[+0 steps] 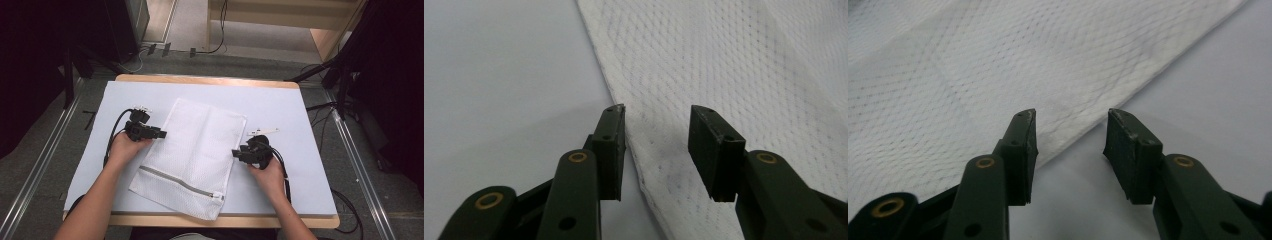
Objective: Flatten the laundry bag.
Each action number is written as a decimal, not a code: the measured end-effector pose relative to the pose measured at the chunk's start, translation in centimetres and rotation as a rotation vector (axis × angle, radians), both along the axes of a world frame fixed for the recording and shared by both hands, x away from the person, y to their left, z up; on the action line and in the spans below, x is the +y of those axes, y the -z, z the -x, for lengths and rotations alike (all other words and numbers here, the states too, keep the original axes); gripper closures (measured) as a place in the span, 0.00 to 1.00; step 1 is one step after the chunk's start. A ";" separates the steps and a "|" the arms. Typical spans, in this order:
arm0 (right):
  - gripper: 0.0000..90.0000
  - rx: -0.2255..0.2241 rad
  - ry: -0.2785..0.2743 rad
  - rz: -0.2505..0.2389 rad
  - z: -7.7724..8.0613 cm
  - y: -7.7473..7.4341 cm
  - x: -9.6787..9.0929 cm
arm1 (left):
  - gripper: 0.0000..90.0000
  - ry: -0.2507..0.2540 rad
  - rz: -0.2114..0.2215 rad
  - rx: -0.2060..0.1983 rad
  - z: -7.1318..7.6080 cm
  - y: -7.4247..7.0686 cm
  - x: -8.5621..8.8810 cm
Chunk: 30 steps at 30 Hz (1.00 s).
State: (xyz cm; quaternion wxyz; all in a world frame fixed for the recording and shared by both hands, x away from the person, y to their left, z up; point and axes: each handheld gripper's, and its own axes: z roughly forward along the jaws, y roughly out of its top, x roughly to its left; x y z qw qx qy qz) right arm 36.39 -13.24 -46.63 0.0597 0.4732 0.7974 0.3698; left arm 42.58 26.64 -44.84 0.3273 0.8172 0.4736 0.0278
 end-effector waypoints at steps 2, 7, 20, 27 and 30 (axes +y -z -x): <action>0.61 -0.011 -0.010 0.006 0.0 0.3 0.5 | 0.69 0.009 -0.001 -0.001 0.1 0.0 -0.2; 0.64 -0.040 -0.028 0.033 0.1 0.4 1.5 | 0.79 0.021 0.003 0.015 0.3 0.1 -0.5; 0.99 -0.023 -0.051 0.075 -1.2 0.2 0.9 | 1.00 0.027 0.029 -0.001 0.4 -0.5 -0.8; 0.99 -0.039 -0.050 0.086 -2.6 -0.2 0.9 | 1.00 -0.010 0.059 0.010 0.7 -0.4 0.3; 0.99 -0.038 -0.044 0.089 -3.6 -0.2 0.9 | 1.00 -0.035 0.090 0.014 0.8 -0.5 0.7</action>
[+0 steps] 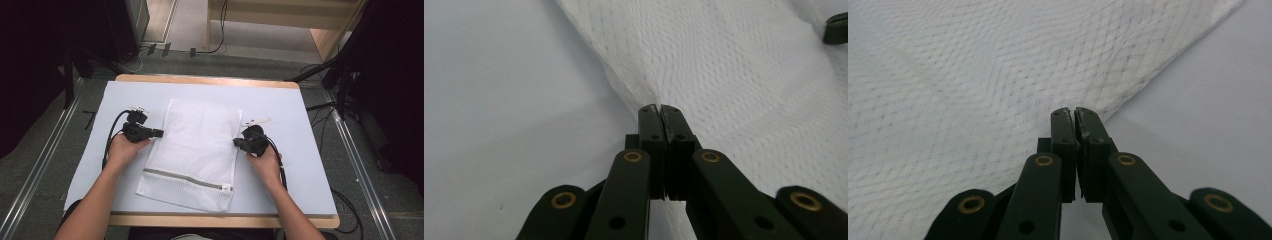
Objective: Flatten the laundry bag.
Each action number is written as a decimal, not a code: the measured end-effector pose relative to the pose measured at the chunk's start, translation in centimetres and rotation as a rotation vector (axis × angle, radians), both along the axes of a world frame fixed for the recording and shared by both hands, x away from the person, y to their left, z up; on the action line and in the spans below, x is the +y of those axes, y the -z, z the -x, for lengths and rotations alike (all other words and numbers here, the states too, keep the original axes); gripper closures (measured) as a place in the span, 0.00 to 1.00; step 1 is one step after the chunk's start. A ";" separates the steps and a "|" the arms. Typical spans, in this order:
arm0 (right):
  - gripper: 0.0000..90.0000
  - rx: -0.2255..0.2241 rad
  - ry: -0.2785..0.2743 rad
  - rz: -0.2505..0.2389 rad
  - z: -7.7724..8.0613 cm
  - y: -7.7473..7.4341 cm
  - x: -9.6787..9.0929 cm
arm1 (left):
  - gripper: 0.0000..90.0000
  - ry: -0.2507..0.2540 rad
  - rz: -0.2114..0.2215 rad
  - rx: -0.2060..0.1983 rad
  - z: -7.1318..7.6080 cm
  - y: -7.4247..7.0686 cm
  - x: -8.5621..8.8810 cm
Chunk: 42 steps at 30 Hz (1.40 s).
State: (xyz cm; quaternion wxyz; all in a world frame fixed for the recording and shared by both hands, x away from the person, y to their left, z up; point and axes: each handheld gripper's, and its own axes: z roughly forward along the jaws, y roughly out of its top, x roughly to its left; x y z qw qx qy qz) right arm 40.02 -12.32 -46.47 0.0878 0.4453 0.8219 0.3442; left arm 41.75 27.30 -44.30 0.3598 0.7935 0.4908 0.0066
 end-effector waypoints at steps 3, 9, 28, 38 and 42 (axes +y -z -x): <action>0.99 0.004 -0.002 -0.002 -1.1 0.1 0.1 | 1.00 -0.019 -0.006 -0.013 0.1 -0.2 0.1; 0.99 0.008 -0.011 -0.022 -3.3 0.1 0.6 | 1.00 -0.069 -0.002 -0.013 -0.3 -0.1 0.6; 0.98 -0.031 -0.009 -0.006 -6.4 0.5 1.5 | 1.00 -0.109 -0.045 -0.044 -1.7 0.6 0.8; 0.80 -0.017 0.007 -0.057 -6.3 0.1 0.9 | 0.73 -0.094 -0.023 -0.031 -1.7 0.2 1.0; 0.70 -0.014 -0.006 -0.075 -5.9 -0.4 0.6 | 0.62 -0.067 -0.034 -0.041 -1.2 -0.4 0.6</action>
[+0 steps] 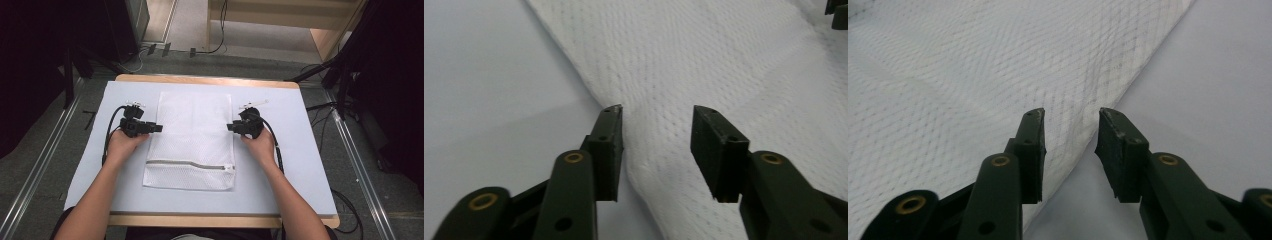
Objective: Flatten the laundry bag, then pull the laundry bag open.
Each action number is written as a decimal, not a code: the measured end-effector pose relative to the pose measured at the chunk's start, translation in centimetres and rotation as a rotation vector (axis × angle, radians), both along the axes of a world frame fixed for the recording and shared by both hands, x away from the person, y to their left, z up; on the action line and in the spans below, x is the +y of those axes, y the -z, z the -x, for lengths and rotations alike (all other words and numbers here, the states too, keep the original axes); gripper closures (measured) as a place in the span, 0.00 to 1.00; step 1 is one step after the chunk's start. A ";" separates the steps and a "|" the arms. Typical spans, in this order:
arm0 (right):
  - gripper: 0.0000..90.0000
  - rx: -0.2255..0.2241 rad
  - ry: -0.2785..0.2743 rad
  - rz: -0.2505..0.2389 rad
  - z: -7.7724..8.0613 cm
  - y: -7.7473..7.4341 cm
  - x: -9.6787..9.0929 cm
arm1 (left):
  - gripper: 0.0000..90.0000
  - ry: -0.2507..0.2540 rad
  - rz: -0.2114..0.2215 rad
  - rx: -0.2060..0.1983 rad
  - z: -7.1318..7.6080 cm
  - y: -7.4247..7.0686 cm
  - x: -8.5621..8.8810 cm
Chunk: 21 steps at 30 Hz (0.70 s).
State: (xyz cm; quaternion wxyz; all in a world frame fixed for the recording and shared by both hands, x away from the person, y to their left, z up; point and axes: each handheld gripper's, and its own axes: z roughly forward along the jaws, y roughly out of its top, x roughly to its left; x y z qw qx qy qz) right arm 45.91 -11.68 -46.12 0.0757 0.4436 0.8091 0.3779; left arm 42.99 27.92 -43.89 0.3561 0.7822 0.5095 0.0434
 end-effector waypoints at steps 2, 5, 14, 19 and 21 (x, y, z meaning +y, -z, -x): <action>0.68 0.001 -0.010 0.006 0.3 -0.3 0.0 | 0.59 0.020 0.002 -0.007 0.3 -0.5 -0.1; 0.67 -0.006 -0.015 -0.006 1.0 -0.7 -0.2 | 0.56 0.027 0.033 -0.007 0.6 -1.0 -0.1; 0.68 -0.020 -0.050 -0.027 3.6 -1.8 -1.0 | 0.51 0.078 0.062 0.000 1.7 -2.4 -0.7; 0.69 -0.023 -0.058 -0.041 4.8 -2.3 -1.2 | 0.50 0.095 0.067 -0.007 2.0 -2.8 -1.3; 0.70 -0.025 -0.064 -0.044 5.4 -2.3 -1.2 | 0.50 0.099 0.076 -0.006 2.1 -2.9 -1.4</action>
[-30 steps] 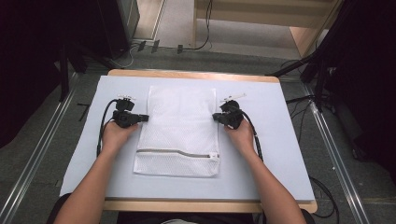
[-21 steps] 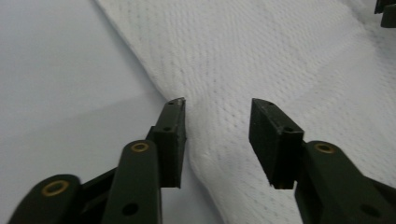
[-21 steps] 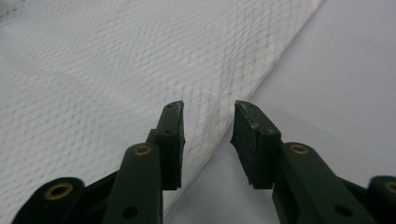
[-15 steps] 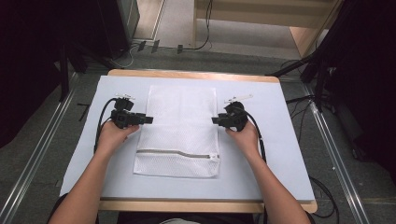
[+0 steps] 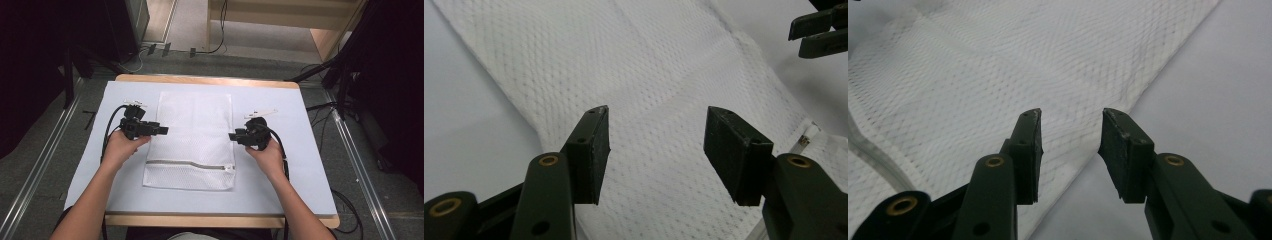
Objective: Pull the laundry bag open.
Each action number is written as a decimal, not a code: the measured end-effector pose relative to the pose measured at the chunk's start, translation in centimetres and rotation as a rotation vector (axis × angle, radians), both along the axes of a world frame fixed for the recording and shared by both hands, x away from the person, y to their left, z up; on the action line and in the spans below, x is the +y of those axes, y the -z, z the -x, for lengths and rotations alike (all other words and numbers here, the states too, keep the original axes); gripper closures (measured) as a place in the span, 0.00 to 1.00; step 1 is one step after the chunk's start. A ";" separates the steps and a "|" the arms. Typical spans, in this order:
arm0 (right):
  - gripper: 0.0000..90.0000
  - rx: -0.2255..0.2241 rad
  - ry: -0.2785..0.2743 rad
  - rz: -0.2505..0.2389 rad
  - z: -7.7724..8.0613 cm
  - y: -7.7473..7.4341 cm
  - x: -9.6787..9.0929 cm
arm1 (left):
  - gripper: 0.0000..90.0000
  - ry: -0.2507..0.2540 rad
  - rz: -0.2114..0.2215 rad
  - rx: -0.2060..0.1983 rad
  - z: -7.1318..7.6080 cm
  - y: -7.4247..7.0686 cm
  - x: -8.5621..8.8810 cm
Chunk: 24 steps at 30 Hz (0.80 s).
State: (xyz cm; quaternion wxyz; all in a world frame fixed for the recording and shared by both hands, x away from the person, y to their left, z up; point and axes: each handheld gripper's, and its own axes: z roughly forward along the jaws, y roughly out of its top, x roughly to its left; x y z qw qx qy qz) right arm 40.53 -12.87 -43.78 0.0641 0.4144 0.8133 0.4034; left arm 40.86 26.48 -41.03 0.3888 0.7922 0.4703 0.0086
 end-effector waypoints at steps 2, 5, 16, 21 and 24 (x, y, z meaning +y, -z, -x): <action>0.70 -0.001 -0.010 0.006 0.5 -0.1 0.0 | 0.49 0.007 0.002 -0.007 0.2 -0.2 -0.2; 0.70 -0.009 -0.025 -0.002 1.3 -0.1 0.0 | 0.49 0.022 -0.008 -0.012 0.5 -0.4 -0.6; 0.81 0.015 -0.062 -0.011 3.8 0.2 -0.1 | 0.50 0.071 -0.037 -0.006 1.6 -0.5 -2.3; 0.94 0.063 -0.085 -0.010 4.7 0.8 0.0 | 0.50 0.085 -0.041 -0.016 2.2 -0.3 -3.3; 0.96 0.088 -0.101 0.023 5.1 1.8 0.2 | 0.51 0.101 -0.052 -0.017 2.6 -0.2 -4.0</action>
